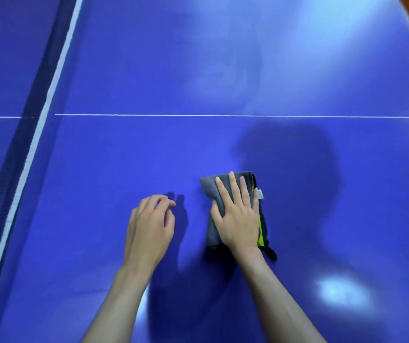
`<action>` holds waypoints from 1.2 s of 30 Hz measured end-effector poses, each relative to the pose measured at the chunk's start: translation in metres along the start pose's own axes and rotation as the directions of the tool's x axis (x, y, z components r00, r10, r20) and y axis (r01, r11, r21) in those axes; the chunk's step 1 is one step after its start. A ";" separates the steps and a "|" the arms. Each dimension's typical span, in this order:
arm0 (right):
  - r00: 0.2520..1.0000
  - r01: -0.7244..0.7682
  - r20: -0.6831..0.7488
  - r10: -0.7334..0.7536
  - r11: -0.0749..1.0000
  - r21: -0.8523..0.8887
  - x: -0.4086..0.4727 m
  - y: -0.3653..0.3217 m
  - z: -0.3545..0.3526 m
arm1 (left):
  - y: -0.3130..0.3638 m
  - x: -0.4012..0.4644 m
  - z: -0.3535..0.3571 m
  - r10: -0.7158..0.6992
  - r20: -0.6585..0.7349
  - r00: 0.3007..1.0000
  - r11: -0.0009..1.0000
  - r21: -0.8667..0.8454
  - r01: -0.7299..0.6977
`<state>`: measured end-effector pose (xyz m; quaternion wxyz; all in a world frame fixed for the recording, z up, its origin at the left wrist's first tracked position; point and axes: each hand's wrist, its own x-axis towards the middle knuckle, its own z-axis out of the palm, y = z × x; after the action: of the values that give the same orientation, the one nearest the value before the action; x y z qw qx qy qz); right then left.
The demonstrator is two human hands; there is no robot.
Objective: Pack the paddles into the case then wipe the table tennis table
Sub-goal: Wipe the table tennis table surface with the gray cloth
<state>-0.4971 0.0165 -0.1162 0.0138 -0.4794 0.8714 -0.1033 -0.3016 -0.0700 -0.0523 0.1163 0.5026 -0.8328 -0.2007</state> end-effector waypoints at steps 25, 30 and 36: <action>0.984 -0.173 -0.054 0.169 0.983 -0.066 0.037 0.079 -0.008 | 0.014 0.004 -0.009 0.004 -0.006 1.000 0.994 0.113 -0.004; 0.998 -0.050 -0.042 0.048 0.998 -0.047 0.044 -0.019 0.016 | -0.043 -0.003 -0.040 -0.070 -0.069 0.995 0.989 0.126 0.078; 0.999 0.033 0.015 -0.033 0.999 -0.019 0.042 -0.143 0.043 | -0.125 -0.011 -0.083 -0.117 -0.104 0.988 0.976 0.173 0.134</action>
<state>-0.3951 -0.1005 -0.1276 0.0136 -0.4946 0.8642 -0.0915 -0.1643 -0.1304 -0.0344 0.0962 0.5716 -0.8076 -0.1083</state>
